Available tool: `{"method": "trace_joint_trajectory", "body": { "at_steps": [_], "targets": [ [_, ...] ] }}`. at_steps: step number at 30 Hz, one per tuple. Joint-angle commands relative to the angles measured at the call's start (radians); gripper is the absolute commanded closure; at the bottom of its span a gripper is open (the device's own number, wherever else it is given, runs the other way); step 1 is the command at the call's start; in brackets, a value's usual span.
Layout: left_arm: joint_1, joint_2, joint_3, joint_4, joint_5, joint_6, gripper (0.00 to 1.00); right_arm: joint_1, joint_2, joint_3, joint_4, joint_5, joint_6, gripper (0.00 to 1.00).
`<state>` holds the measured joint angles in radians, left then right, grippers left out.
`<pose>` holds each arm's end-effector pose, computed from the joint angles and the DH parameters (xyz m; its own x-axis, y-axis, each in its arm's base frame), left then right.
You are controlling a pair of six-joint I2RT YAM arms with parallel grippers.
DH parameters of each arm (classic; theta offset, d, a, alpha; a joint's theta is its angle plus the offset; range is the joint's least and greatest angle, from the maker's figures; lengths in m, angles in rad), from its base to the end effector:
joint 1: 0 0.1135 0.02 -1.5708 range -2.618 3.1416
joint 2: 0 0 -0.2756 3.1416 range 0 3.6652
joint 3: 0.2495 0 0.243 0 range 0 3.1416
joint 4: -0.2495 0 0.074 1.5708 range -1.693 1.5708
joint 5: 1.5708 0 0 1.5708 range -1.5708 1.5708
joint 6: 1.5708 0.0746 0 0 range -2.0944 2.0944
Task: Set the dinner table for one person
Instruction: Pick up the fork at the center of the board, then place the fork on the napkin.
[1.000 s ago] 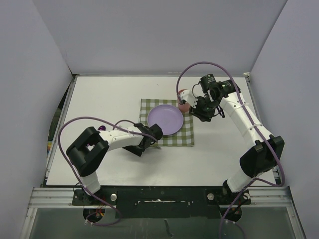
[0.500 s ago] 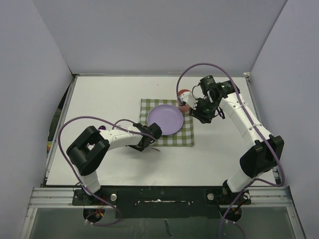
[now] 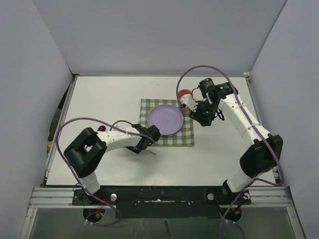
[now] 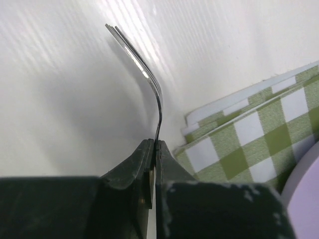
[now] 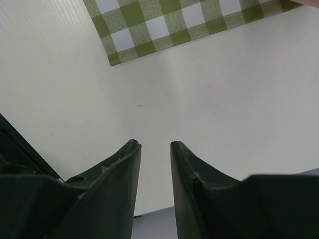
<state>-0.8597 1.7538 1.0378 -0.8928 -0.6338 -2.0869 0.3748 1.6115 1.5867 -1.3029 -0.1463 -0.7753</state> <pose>0.2176 -0.1849 0.1412 -0.2219 -0.8162 -0.5334 -0.8758 0.4074 -0.2590 0.2786 0.1213 0.2996 -0.3687 -0.8892 -0.2710 -0.9142 0.3997 -0.0674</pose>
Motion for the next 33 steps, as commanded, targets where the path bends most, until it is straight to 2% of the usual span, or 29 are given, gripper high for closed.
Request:
{"method": "trace_joint_trajectory", "body": {
  "at_steps": [1, 7, 11, 14, 15, 16, 17, 19, 20, 22, 29, 33],
  "targets": [
    [-0.028, -0.125, 0.033, -0.273, -0.114, -0.517, 1.0, 0.009, -0.056, -0.003, 0.019, -0.005, 0.017, 0.68],
    [-0.033, -0.173, 0.108, -0.528, -0.204, -0.371, 1.0, 0.007, -0.083, -0.037, 0.04, -0.01, 0.041, 0.68],
    [-0.001, -0.155, 0.158, -0.536, -0.291, -0.135, 1.0, 0.006, -0.103, -0.062, 0.064, -0.015, 0.054, 0.68],
    [0.03, -0.121, 0.21, -0.373, -0.364, 0.248, 1.0, 0.007, -0.117, -0.073, 0.079, -0.02, 0.068, 0.68],
    [0.034, -0.107, 0.223, -0.291, -0.381, 0.449, 1.0, 0.006, -0.121, -0.075, 0.081, -0.019, 0.072, 0.68],
    [0.04, -0.099, 0.235, -0.206, -0.385, 0.559, 1.0, 0.006, -0.123, -0.078, 0.085, -0.015, 0.073, 0.68],
    [0.047, -0.094, 0.239, -0.11, -0.378, 0.771, 1.0, 0.004, -0.126, -0.081, 0.09, -0.012, 0.077, 0.68],
    [0.071, -0.098, 0.223, 0.15, -0.294, 1.106, 1.0, 0.0, -0.133, -0.089, 0.103, -0.008, 0.083, 0.68],
    [0.089, -0.101, 0.2, 0.281, -0.196, 1.264, 1.0, -0.003, -0.137, -0.092, 0.107, -0.005, 0.084, 0.68],
    [0.122, -0.088, 0.209, 0.385, -0.091, 1.399, 1.0, -0.007, -0.143, -0.095, 0.114, -0.007, 0.088, 0.68],
    [0.182, 0.029, 0.354, 0.334, 0.166, 1.681, 1.0, -0.035, -0.144, -0.103, 0.134, -0.019, 0.098, 0.68],
    [0.209, 0.104, 0.429, 0.234, 0.203, 1.758, 1.0, -0.04, -0.134, -0.1, 0.146, -0.03, 0.1, 0.68]
  ]
}}
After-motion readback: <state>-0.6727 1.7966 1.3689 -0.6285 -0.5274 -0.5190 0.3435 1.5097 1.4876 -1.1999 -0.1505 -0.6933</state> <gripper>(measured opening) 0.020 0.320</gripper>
